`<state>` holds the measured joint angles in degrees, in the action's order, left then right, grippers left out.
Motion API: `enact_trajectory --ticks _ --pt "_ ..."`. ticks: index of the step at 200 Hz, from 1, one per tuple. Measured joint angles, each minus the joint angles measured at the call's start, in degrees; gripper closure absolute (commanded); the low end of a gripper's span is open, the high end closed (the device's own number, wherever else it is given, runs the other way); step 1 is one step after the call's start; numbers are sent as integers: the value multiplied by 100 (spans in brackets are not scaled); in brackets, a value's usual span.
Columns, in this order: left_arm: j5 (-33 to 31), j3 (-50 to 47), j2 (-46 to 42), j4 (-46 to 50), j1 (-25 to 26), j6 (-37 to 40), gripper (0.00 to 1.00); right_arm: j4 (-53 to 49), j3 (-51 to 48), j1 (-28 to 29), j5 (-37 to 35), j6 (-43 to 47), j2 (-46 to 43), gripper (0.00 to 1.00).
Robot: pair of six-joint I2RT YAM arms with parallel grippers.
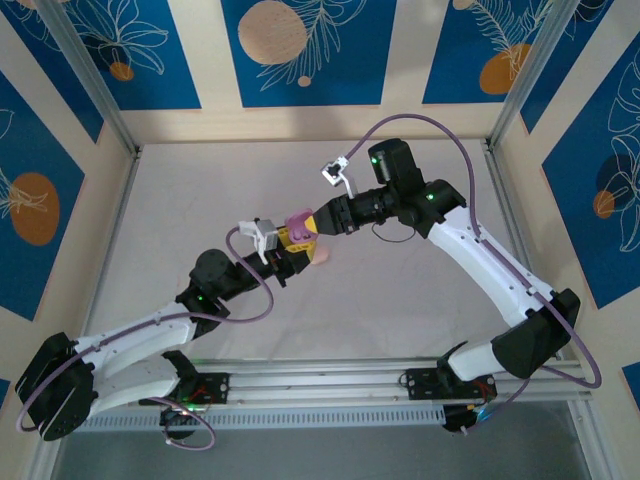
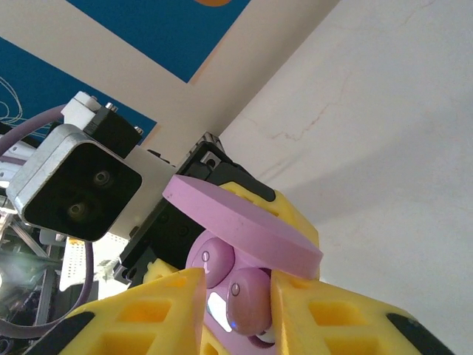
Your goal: Insert wireless bluetooth earbuds into charging case
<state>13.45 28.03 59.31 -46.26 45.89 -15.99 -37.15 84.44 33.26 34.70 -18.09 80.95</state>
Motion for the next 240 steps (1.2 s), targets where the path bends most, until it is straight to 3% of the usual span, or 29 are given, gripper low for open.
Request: enact_trajectory --ticks 97,144,181,240 --pt "52 9 -94 20 7 192 75 216 -39 -341 -17 -243 -382 64" --pt "184 9 -131 199 7 396 75 741 -168 -529 -26 -916 -721 56" --pt "315 31 -168 302 7 459 75 595 210 -472 92 -1349 -133 55" --pt "400 85 -234 380 7 457 75 -286 643 -286 302 -1244 780 50"
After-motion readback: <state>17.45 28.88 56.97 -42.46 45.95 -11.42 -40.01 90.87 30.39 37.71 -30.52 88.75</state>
